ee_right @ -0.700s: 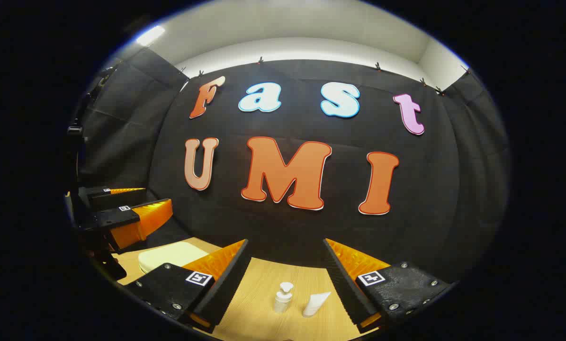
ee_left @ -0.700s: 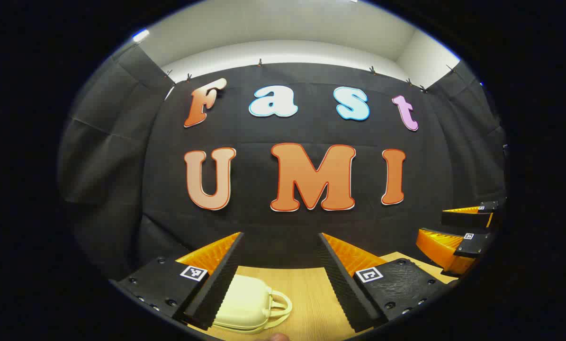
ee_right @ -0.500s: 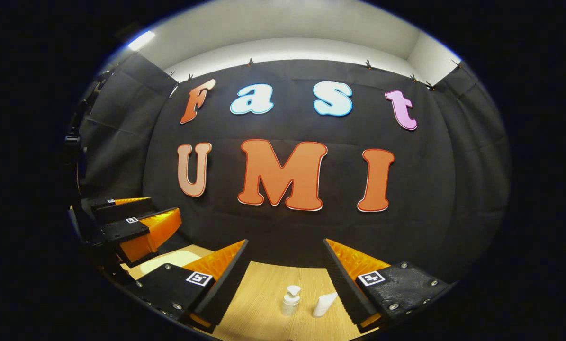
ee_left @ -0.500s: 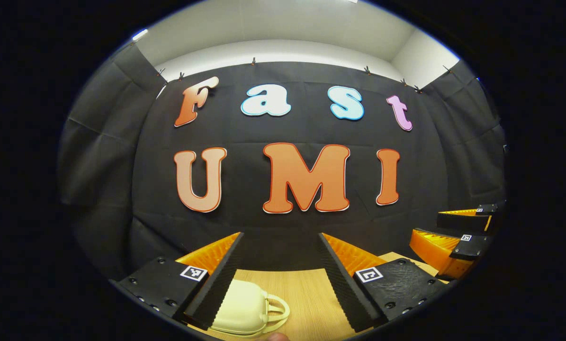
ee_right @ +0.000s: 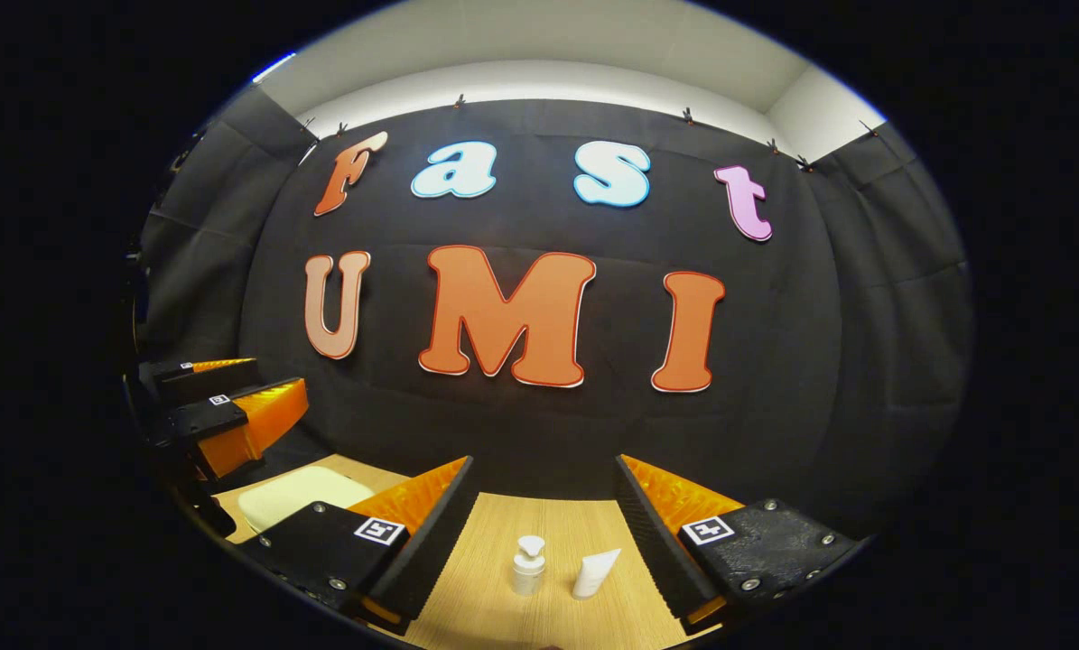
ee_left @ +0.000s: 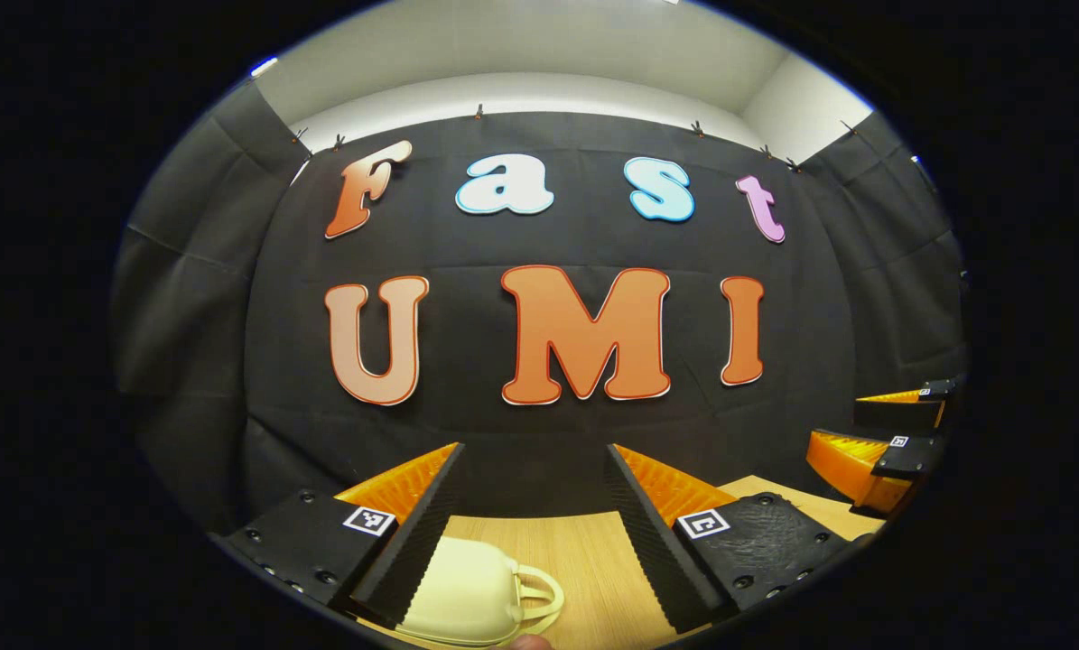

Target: First open the suitcase, pack the skin care products into it, and then close the suitcase.

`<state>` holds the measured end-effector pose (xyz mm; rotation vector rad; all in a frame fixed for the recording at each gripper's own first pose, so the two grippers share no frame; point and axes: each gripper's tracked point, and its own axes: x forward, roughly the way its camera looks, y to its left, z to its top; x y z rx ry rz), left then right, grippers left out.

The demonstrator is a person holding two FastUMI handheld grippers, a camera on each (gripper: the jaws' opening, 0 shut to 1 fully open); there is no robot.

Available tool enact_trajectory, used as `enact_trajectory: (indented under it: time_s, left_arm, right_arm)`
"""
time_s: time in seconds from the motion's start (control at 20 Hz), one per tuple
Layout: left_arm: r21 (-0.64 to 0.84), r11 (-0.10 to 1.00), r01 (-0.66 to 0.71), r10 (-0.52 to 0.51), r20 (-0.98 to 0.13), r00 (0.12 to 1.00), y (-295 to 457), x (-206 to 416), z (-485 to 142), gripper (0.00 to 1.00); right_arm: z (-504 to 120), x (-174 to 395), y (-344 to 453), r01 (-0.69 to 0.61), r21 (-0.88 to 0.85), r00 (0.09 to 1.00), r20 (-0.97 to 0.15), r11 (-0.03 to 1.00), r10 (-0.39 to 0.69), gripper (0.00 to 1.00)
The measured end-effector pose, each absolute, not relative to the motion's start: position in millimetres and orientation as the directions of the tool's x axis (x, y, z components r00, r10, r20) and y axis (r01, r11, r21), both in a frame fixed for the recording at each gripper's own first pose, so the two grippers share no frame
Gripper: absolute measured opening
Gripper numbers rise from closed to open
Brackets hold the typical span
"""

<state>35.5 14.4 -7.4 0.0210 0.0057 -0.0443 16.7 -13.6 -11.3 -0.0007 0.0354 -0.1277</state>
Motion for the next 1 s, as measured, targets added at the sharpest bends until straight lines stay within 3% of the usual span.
enact_trajectory:
  time_s: [0.7,1.0]
  left_arm:
    - [0.099,0.995,0.017,-0.019,0.015,1.0,19.8,52.9,-6.8,0.97]
    - [0.263,0.961,0.091,-0.066,-0.099,0.993,15.5,57.2,-59.0,0.99]
  right_arm:
    - [-15.8,35.3,-21.9,0.123,-0.008,0.992,-0.03,0.992,-0.123,0.96]
    - [-19.7,37.2,-40.5,0.136,-0.028,0.99,-0.035,0.99,-0.137,0.96]
